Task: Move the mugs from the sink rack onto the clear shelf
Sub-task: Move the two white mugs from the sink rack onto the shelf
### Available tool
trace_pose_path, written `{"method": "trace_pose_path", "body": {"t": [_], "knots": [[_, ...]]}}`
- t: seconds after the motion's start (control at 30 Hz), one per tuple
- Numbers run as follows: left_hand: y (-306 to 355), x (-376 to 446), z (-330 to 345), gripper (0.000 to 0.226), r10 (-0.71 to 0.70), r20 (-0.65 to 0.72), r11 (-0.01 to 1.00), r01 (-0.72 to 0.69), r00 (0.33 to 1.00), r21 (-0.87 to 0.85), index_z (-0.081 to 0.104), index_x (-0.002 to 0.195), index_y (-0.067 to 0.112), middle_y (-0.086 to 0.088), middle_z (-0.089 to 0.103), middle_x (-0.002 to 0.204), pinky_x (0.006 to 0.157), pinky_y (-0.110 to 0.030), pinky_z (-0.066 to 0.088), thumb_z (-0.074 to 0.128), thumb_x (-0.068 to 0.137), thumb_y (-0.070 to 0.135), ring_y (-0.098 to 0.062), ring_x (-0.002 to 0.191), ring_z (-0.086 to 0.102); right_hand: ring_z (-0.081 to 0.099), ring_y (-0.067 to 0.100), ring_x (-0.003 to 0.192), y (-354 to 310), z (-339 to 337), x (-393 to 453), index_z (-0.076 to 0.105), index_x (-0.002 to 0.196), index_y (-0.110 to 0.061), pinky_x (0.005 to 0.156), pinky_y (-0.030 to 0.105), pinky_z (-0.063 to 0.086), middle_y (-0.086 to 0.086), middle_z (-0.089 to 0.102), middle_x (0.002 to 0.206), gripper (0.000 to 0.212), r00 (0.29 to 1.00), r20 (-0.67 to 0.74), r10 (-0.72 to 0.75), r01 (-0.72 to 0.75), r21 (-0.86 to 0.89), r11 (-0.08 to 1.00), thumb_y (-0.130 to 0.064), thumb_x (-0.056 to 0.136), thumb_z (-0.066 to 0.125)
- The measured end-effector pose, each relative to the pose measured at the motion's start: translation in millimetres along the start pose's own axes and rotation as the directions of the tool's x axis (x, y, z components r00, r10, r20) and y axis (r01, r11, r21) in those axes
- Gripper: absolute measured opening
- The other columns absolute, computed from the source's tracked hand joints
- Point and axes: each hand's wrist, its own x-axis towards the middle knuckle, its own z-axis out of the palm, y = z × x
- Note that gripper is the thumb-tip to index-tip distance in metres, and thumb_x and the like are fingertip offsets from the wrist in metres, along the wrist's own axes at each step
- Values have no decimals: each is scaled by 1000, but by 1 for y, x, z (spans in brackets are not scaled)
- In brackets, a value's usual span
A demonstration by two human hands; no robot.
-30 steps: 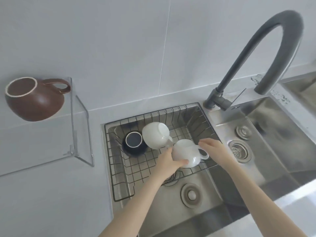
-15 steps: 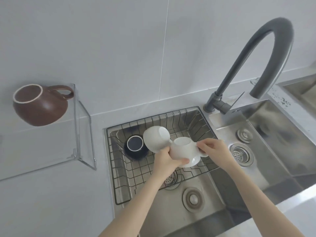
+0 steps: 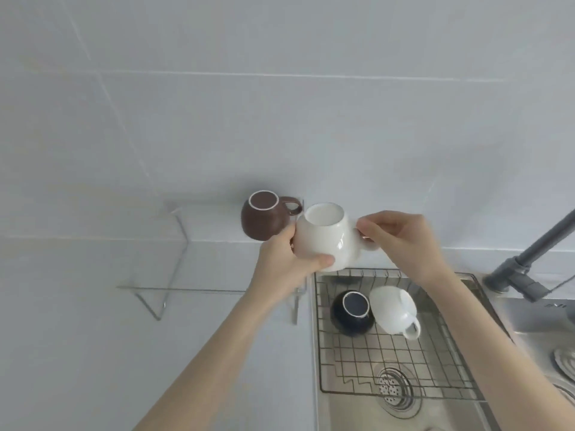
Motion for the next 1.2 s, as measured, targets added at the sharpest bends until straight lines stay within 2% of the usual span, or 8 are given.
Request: {"method": "trace_pose_path", "body": {"t": [0.17,0.23,0.33,0.53,0.67,0.83,1.03,1.2], "knots": [[-12,8,-99,64,2,-85,998,4,996,67,58,104,31,7,68,107,89,-35,53,78,44,42,-13,101,64,60,-6,55,-45,91,24,70,71,-22,56,5,44,-15,68,57,13,994,50,-95,92,67,994,-20,83,63],[-18,14,-124,64,-12,-136,997,23,991,79,59,108,27,9,68,106,82,-28,54,82,49,39,-11,100,63,63,-3,53,-52,123,31,70,75,-11,52,7,47,-6,69,57,13,995,64,-70,62,125,990,-16,84,62],[-33,27,-157,63,-21,-214,992,47,977,114,59,111,22,8,66,105,75,-19,50,83,54,33,-10,97,62,69,24,69,-54,174,46,71,79,-5,66,33,59,10,69,71,18,998,50,-33,25,151,988,-21,83,62],[-86,63,-204,67,-40,-250,978,88,967,187,61,109,23,3,67,108,79,-24,49,84,48,37,-15,100,62,64,18,75,-40,248,76,70,83,-9,73,31,50,3,69,74,17,998,66,16,-22,98,995,-24,83,62],[-106,80,-214,68,-8,-266,980,60,964,190,60,113,22,2,64,113,84,-24,47,85,50,31,-16,103,60,63,8,73,-32,268,91,71,86,-10,65,13,46,-7,67,71,19,997,64,32,-37,78,996,-27,84,62],[-115,91,-217,79,1,-227,979,46,974,201,48,127,20,7,63,109,70,1,39,84,56,27,-13,100,56,63,6,72,-23,279,98,70,88,-11,65,10,46,-9,66,71,20,997,52,57,-61,73,995,-28,84,62],[-116,94,-217,64,23,-231,971,33,973,238,55,114,17,2,66,107,76,-17,45,83,56,20,-16,97,58,65,13,79,-19,286,100,70,91,-9,74,22,50,0,70,78,23,994,56,89,-93,86,992,-28,84,62],[-118,94,-216,58,-8,-237,961,73,972,266,52,107,10,-2,65,105,67,-7,40,81,57,19,-18,93,56,67,16,82,-20,290,98,69,92,-8,78,28,52,0,70,79,23,992,65,106,-112,100,989,-28,84,62]]}}
